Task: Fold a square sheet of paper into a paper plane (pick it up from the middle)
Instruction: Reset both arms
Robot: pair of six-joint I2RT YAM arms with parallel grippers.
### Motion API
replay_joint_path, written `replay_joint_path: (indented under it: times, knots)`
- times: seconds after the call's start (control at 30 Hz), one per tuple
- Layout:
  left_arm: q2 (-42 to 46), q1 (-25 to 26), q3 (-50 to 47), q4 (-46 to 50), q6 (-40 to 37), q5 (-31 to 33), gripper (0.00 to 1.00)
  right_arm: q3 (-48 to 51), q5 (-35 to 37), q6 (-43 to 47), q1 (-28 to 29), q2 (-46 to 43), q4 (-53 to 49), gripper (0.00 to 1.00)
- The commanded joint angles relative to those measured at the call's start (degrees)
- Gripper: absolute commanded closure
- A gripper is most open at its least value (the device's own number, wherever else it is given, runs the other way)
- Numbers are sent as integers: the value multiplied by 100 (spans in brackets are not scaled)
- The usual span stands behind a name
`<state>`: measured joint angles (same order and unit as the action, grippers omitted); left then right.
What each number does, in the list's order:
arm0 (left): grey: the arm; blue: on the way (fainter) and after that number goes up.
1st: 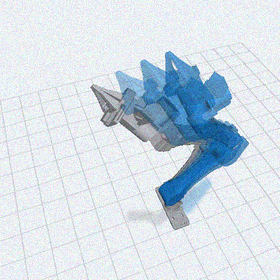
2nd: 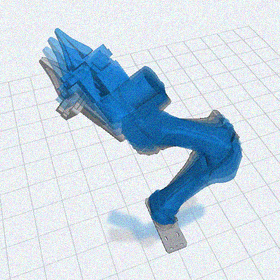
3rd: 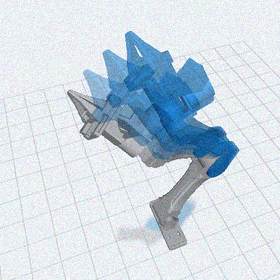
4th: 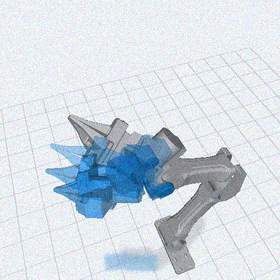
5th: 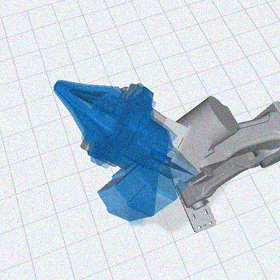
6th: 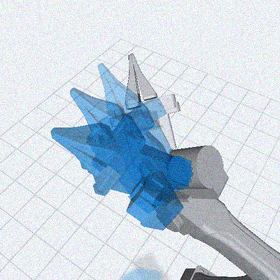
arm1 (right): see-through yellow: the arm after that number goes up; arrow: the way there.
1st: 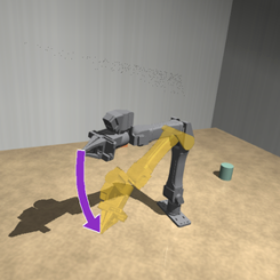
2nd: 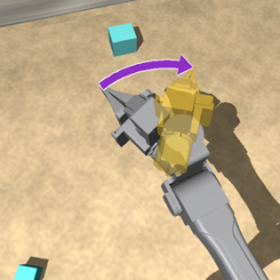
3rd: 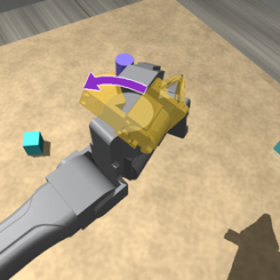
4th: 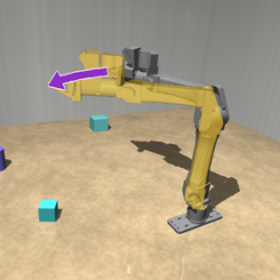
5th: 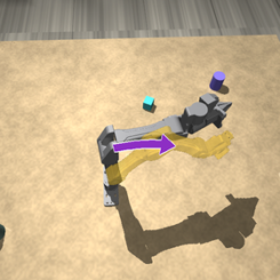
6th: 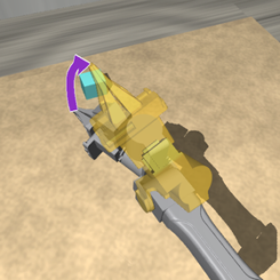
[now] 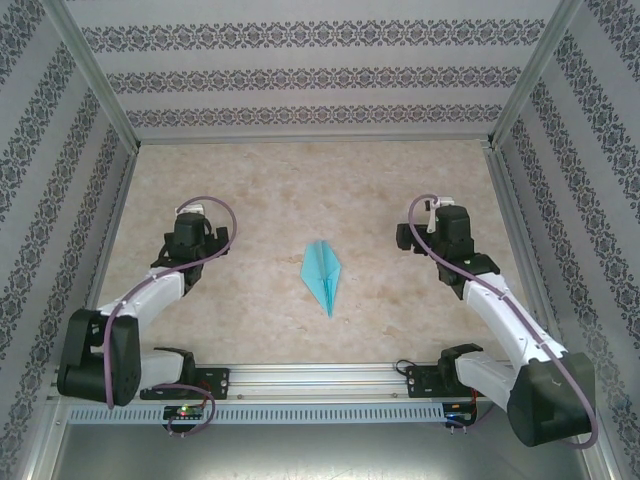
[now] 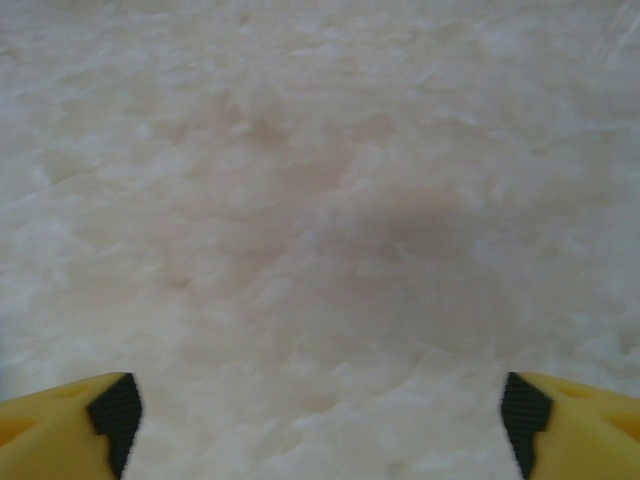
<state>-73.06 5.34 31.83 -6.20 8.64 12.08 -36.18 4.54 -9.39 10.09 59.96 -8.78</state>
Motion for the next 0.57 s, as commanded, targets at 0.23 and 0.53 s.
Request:
replay_joint_path:
  times: [0.23,0.53]
  knots:
    - [-1035,-162,-14,-1815,-425,-150,0,793,461,566,-486,883,2937,2]
    - [-1053,-157,-39,-1951,-550,-280,0,668,190,556,-648,1478,3431,3]
